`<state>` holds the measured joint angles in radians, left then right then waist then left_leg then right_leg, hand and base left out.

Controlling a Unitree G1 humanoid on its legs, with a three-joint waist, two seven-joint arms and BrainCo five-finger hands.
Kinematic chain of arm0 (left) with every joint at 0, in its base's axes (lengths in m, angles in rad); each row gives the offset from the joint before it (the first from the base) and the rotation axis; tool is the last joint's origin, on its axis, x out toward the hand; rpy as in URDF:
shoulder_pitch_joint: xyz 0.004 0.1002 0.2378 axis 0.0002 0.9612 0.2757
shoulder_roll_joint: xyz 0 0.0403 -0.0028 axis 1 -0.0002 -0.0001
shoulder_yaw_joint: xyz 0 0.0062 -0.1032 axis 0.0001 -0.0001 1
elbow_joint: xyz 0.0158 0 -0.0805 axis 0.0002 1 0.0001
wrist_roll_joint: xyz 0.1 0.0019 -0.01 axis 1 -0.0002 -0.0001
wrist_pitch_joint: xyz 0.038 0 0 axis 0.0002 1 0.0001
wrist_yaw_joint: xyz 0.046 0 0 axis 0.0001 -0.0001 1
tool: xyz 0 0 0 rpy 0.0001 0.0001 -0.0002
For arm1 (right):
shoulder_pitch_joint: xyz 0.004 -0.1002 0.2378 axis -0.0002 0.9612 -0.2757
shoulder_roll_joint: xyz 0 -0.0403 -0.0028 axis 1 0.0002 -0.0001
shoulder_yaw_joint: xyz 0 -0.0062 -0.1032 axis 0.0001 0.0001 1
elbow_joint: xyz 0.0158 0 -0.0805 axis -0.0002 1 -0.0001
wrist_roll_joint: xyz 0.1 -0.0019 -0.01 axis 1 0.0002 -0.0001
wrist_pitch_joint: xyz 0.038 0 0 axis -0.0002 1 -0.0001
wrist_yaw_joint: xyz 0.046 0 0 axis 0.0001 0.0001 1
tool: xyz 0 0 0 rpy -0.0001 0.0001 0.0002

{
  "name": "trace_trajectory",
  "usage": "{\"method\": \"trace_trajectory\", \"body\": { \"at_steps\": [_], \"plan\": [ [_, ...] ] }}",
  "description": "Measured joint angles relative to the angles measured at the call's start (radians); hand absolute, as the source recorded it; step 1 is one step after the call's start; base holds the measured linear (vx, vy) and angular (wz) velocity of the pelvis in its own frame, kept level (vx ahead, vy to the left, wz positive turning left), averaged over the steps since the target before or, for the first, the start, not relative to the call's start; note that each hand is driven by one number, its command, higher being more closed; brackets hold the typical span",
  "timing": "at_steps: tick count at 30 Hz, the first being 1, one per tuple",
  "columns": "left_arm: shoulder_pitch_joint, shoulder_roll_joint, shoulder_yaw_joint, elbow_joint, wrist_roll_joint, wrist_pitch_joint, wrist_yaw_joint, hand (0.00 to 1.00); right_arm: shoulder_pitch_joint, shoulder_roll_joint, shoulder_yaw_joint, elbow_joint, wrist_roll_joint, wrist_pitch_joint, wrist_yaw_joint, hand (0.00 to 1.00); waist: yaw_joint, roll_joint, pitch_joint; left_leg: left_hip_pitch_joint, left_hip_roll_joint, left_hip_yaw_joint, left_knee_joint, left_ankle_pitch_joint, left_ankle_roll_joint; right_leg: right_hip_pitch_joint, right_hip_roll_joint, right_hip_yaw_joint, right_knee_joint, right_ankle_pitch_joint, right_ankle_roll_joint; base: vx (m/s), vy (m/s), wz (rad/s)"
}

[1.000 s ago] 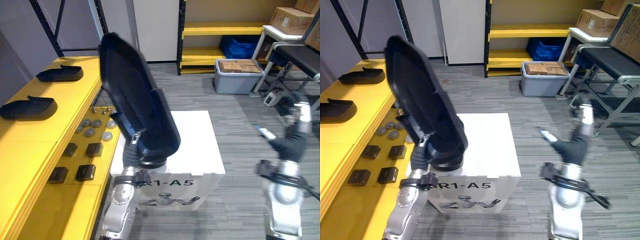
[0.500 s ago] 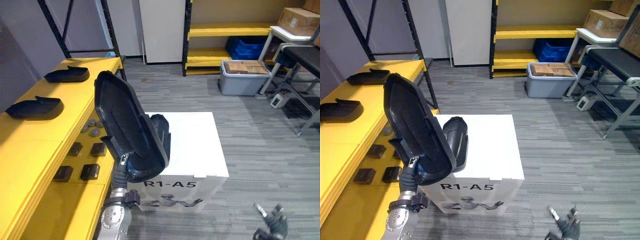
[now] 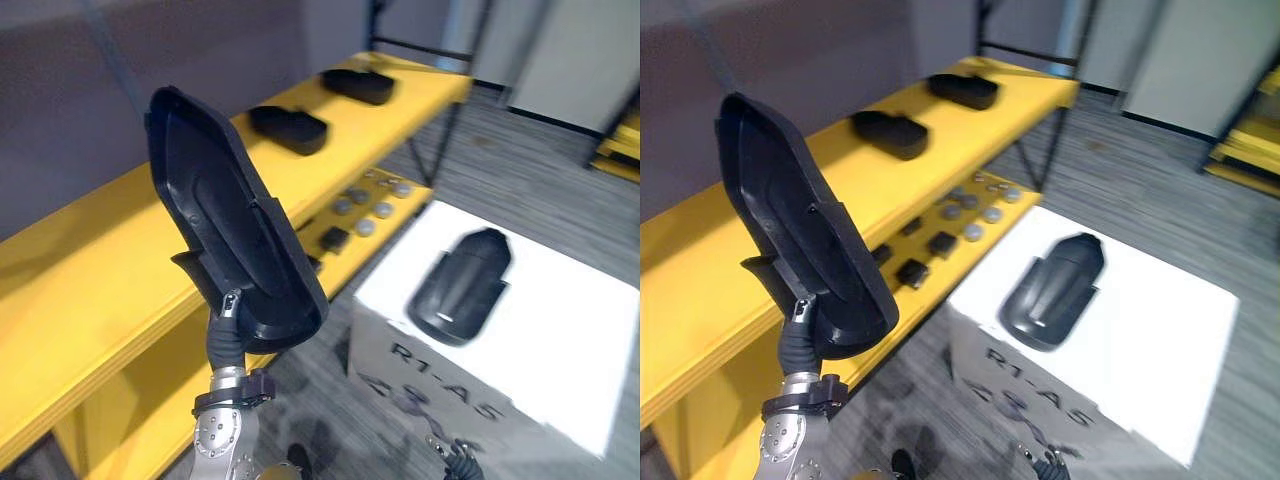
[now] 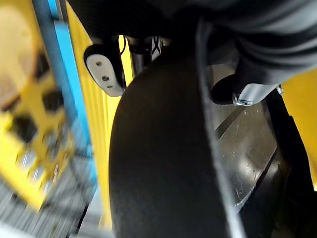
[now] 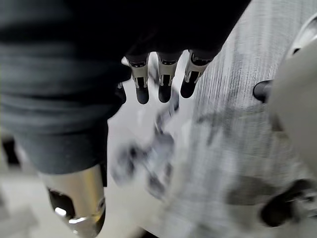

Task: Walk over and take plastic housings, then place them on the shelf

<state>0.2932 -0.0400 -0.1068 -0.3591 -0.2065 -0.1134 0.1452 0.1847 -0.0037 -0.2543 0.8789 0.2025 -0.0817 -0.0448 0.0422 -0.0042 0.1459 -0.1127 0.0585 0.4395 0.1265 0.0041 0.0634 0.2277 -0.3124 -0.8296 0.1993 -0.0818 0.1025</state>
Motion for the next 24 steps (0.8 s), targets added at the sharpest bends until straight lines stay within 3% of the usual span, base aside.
{"method": "trace_trajectory", "body": {
  "at_steps": [2,4,5,7,8,9,11,14,16,18,19,21,24],
  "plan": [
    [-0.021,0.014,-0.012,0.017,0.0,-0.001,0.001,1.0,-0.016,0.004,-0.001,0.024,-0.029,0.01,-0.003,0.0,-0.001,-0.018,0.006,0.006,-0.076,-0.059,-0.048,0.015,0.021,0.011,-0.051,-0.013,0.029,0.005,-0.005,0.24,0.288,1.06],
    [-0.027,0.016,-0.023,0.04,0.001,0.0,0.001,1.0,-0.036,0.005,-0.009,0.048,-0.055,0.027,-0.003,0.0,-0.001,-0.018,0.009,0.035,-0.111,-0.095,-0.067,0.015,0.03,0.007,-0.104,-0.001,0.124,0.038,-0.009,0.15,0.214,0.67],
    [-0.028,0.018,-0.028,0.05,0.004,0.0,0.001,1.0,-0.041,0.003,-0.009,0.047,-0.074,0.032,-0.003,0.0,-0.003,-0.016,0.01,0.06,-0.121,-0.123,-0.068,0.013,0.048,0.001,-0.139,0.015,0.219,0.075,-0.026,0.19,0.205,0.71],
    [-0.044,0.028,-0.044,0.06,0.011,0.0,0.001,1.0,-0.043,-0.001,-0.009,0.042,-0.089,0.039,-0.004,0.0,-0.015,-0.009,0.014,0.084,-0.121,-0.184,-0.071,0.003,0.052,-0.054,-0.144,0.115,0.386,0.032,-0.075,0.16,0.105,0.81],
    [-0.062,0.029,-0.049,0.075,0.018,0.0,0.002,1.0,-0.046,-0.004,-0.008,0.034,-0.095,0.039,-0.004,0.0,-0.023,-0.008,0.018,0.105,-0.122,-0.225,-0.079,-0.006,0.045,-0.12,-0.103,0.243,0.478,-0.031,-0.1,0.12,0.006,0.93],
    [-0.078,0.032,-0.053,0.097,0.029,0.0,0.007,1.0,-0.051,-0.007,-0.004,0.032,-0.094,0.039,-0.004,0.0,-0.031,-0.004,0.022,0.133,-0.121,-0.259,-0.089,-0.007,0.044,-0.19,-0.026,0.409,0.519,-0.087,-0.08,0.12,-0.005,0.88],
    [-0.103,0.037,-0.072,0.134,0.042,0.0,0.012,1.0,-0.051,-0.015,0.01,0.023,-0.094,0.039,-0.004,0.0,-0.034,-0.004,0.022,0.17,-0.128,-0.305,-0.093,-0.016,0.04,-0.268,0.074,0.589,0.514,-0.145,-0.051,0.1,-0.038,0.81],
    [-0.132,0.035,-0.117,0.158,0.059,0.0,0.028,1.0,-0.047,-0.018,0.019,-0.01,-0.092,0.039,-0.006,0.0,-0.043,-0.003,0.024,0.2,-0.139,-0.383,-0.062,-0.05,0.027,-0.372,0.179,0.788,0.4,-0.171,-0.038,0.1,-0.082,0.75],
    [-0.148,0.031,-0.134,0.163,0.094,0.0,0.044,1.0,-0.033,-0.013,0.023,-0.034,-0.093,0.039,-0.008,0.0,-0.051,-0.011,0.018,0.2,-0.139,-0.424,-0.015,-0.088,0.002,-0.38,0.21,0.868,0.29,-0.166,-0.036,0.15,-0.148,0.85],
    [-0.16,0.03,-0.137,0.162,0.118,-0.003,0.052,1.0,-0.005,0.011,0.031,-0.047,-0.092,0.039,-0.013,0.0,-0.041,-0.05,-0.006,0.189,-0.141,-0.4,0.053,-0.156,-0.005,-0.357,0.178,0.866,0.157,-0.093,-0.045,0.22,-0.233,0.6],
    [-0.18,0.011,-0.135,0.188,0.136,-0.003,0.061,1.0,0.004,0.02,0.025,-0.049,-0.091,0.039,-0.013,0.0,-0.026,-0.052,-0.017,0.181,-0.112,-0.368,0.127,-0.217,-0.022,-0.328,0.173,0.833,0.134,-0.013,-0.005,0.25,-0.288,0.34],
    [-0.206,-0.005,-0.143,0.209,0.155,0.006,0.071,1.0,0.007,0.012,0.029,-0.05,-0.093,0.041,-0.014,0.0,-0.031,-0.025,-0.039,0.164,-0.031,-0.301,0.172,-0.245,-0.057,-0.292,0.202,0.783,0.092,-0.015,-0.021,0.28,-0.257,0.42],
    [-0.293,-0.008,-0.15,0.252,0.193,0.011,0.082,1.0,0.01,0.016,0.033,-0.052,-0.095,0.044,-0.013,0.0,-0.029,-0.017,-0.044,0.206,-0.001,-0.274,0.13,-0.222,-0.1,-0.234,0.218,0.748,0.044,-0.016,-0.026,0.23,-0.127,0.33]
  ]
}}
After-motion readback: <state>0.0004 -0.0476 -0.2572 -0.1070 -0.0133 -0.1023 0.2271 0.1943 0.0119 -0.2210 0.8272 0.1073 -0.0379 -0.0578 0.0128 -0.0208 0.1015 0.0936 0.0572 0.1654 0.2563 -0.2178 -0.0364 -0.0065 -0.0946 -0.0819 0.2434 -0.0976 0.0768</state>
